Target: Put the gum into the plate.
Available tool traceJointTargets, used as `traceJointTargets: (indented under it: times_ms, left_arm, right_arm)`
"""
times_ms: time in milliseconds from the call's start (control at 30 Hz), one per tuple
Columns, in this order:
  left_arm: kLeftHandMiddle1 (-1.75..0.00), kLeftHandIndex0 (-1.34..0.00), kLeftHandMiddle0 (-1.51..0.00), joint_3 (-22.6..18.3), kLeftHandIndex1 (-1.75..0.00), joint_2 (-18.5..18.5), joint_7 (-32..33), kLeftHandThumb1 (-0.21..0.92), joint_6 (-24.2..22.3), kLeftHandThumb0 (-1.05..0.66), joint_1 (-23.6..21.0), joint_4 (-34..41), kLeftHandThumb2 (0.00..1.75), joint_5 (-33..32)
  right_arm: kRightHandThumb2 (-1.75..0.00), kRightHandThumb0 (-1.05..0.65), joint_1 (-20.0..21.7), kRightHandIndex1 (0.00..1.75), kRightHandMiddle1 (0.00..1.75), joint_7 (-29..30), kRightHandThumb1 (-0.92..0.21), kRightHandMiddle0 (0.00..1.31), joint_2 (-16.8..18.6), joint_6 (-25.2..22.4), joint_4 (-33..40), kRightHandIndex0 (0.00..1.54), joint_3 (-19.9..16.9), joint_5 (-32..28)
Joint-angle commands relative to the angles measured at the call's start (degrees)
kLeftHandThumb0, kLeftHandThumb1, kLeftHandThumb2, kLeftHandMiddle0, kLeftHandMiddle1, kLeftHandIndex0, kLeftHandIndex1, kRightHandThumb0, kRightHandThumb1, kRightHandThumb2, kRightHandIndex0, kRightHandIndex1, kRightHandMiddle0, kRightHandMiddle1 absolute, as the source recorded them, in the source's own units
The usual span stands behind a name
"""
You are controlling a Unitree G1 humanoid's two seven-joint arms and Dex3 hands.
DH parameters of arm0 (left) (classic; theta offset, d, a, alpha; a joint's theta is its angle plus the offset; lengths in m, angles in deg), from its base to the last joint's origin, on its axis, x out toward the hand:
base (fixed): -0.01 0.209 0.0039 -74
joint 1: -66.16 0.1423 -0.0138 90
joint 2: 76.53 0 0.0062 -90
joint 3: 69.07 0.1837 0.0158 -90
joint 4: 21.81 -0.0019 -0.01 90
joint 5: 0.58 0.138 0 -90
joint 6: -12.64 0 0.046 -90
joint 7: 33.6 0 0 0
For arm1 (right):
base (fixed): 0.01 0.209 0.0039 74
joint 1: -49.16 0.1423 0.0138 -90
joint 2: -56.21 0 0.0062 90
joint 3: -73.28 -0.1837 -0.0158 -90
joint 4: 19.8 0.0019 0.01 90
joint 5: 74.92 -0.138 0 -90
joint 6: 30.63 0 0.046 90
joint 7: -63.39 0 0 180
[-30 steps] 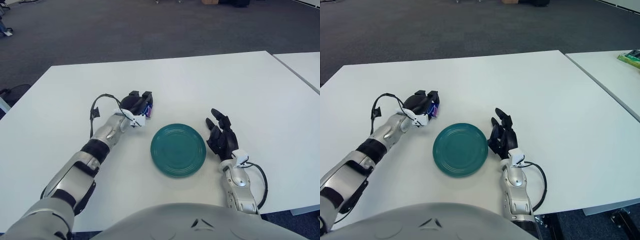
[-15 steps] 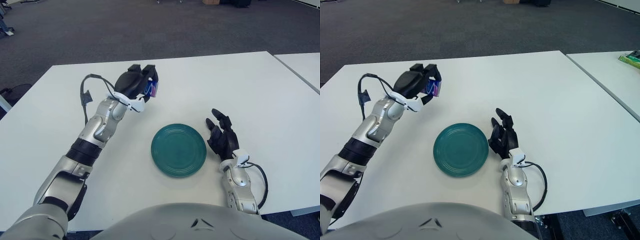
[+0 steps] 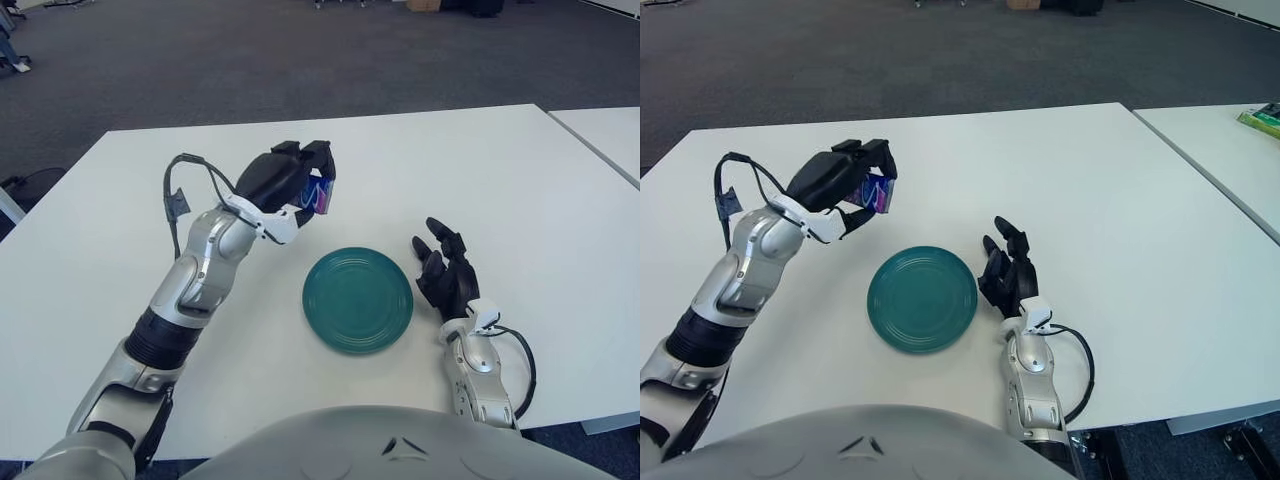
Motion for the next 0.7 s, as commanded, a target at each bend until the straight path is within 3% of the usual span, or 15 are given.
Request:
traceJointTargets:
  times_ms: [0,233,667]
  left_arm:
    - [-1.63,-0.55,-0.79,3.0,-1.75,1.8,-1.0,0.11,1.1,0.00,1.6,0.9,1.52,-0.2]
    - [-1.65,-0.58,-0.80,8.1,-1.75,4.4,0.4,0.08,5.0,0.00,3.7,-4.2,1.55,0.4]
    - [-1.71,-0.58,-0.78,10.5,-1.75,4.8,-4.6,0.08,5.4,0.00,5.8,-2.5,1.58,-0.1]
  right_arm:
    - [-0.91,-0.80,-1.4,0.02,0.64,0.5,-0.92,0.05,0.2,-2.7,-1.9,0.47,0.1,0.1]
    - [-0.91,-0.81,-1.8,0.02,0.64,1.2,-0.92,0.04,0.2,-3.4,-1.0,0.49,0.7,1.3]
    - [-0.89,-0.74,-1.5,0.00,0.62,-1.0,-0.92,0.01,0.0,-6.9,0.1,0.37,0.4,-1.6]
